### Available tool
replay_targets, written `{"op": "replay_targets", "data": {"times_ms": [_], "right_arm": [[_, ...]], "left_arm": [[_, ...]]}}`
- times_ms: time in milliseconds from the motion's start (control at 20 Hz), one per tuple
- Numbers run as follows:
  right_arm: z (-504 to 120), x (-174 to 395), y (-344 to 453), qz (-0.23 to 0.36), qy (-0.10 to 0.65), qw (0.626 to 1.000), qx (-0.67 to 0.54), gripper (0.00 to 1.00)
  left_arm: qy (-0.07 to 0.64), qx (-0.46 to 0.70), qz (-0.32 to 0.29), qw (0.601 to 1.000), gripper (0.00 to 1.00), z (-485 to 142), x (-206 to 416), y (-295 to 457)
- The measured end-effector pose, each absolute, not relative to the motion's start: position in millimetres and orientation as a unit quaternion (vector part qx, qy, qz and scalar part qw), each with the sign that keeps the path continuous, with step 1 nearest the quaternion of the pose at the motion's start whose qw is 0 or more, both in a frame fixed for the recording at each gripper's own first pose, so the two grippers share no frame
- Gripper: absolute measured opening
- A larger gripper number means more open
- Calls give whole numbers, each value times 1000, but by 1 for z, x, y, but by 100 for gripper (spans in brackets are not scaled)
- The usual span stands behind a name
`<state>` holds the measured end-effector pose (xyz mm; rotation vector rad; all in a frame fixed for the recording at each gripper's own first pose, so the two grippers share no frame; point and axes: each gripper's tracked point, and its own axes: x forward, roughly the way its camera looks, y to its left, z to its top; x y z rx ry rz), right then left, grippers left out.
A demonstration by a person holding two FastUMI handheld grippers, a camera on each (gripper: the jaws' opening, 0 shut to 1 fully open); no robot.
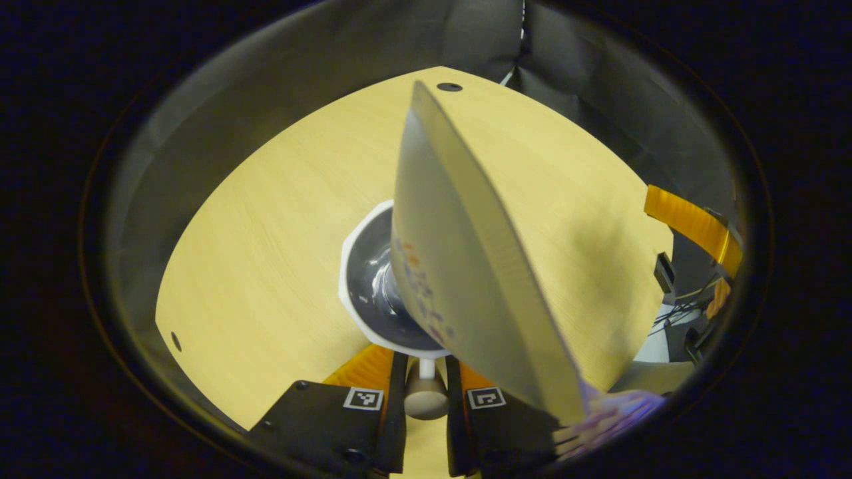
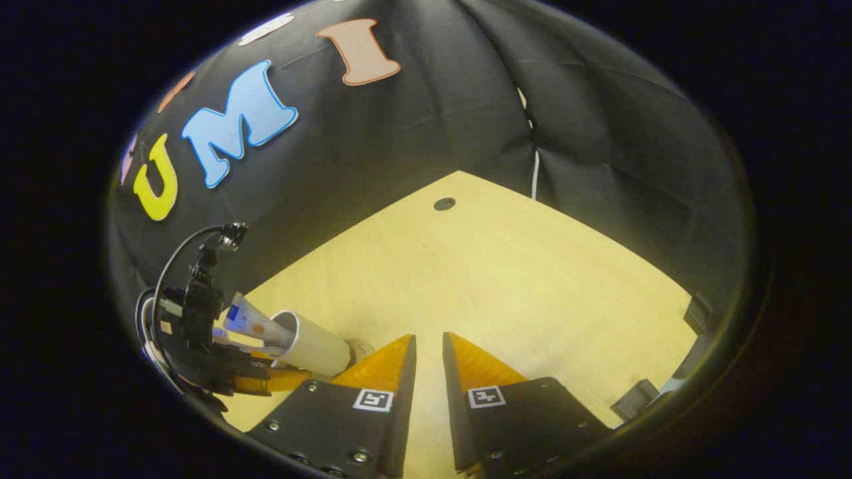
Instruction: Put the toothbrush and toothpaste on the desktop into the cup, then pick up the cup and place it on the coaster on the desktop.
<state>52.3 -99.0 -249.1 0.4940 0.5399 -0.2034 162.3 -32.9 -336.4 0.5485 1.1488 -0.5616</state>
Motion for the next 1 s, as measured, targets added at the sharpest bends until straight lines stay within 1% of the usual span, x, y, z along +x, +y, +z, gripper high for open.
{"op": "replay_targets", "data": {"times_ms": [250,500,600,700,850,900,950,1000], "right_arm": [[-256,46,-114,-115,266,922,257,26],[-259,44,-120,-118,269,919,262,26],[-261,45,-118,-113,273,919,262,26],[-261,48,-117,-107,274,919,261,26],[-258,52,-110,-92,275,923,254,26],[-257,53,-106,-85,276,924,250,26],[-255,54,-102,-77,277,926,244,26],[-254,56,-98,-68,279,928,238,26]], "left_arm": [[533,270,-265,757,32,-321,162,-26],[539,270,-255,756,31,-287,169,5],[539,265,-252,758,34,-270,173,22],[532,257,-245,769,37,-249,179,41],[525,235,-237,783,77,-211,182,72],[521,226,-233,789,77,-196,184,84],[515,217,-227,797,77,-195,183,80],[508,210,-220,806,77,-221,204,55]]}}
